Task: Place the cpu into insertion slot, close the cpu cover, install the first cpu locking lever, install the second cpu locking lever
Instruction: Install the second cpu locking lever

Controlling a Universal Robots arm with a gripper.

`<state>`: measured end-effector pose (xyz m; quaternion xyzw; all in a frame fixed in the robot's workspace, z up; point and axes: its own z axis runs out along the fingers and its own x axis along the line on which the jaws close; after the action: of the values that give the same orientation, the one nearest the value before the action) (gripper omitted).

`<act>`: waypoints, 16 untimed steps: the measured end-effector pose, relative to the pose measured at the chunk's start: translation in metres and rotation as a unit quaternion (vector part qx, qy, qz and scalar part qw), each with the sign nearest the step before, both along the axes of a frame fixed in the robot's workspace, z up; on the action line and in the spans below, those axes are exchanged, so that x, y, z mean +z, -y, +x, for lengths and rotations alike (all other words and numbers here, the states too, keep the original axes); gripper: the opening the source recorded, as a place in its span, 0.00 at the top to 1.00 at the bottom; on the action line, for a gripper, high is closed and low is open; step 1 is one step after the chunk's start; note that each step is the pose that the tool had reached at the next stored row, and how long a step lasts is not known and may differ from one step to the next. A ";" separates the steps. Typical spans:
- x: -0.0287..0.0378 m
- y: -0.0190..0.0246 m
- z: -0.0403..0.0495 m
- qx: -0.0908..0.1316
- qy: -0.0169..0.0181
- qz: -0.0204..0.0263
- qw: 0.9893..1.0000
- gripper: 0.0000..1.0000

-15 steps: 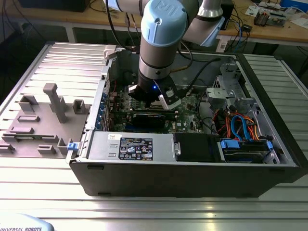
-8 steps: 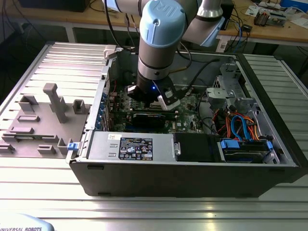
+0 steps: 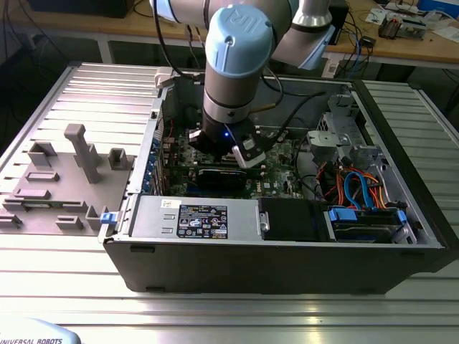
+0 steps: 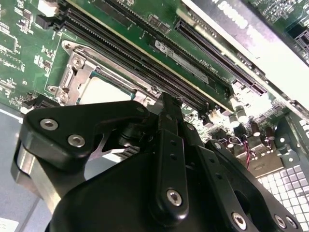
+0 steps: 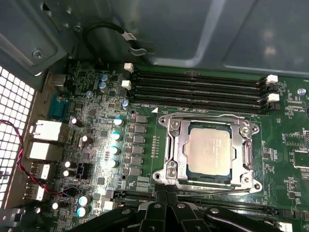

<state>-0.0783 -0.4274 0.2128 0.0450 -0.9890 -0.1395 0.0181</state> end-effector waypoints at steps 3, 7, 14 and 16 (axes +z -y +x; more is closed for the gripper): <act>-0.0007 0.0020 -0.0001 -0.005 -0.002 0.008 1.000 0.89; -0.0027 0.0049 -0.0002 -0.012 -0.004 0.015 1.000 0.89; -0.0101 0.0052 -0.0003 -0.021 -0.004 0.020 1.000 0.89; -0.0124 0.0051 -0.0012 -0.021 -0.004 0.023 1.000 0.89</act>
<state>-0.0795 -0.4325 0.2005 0.0237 -0.9862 -0.1625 0.0184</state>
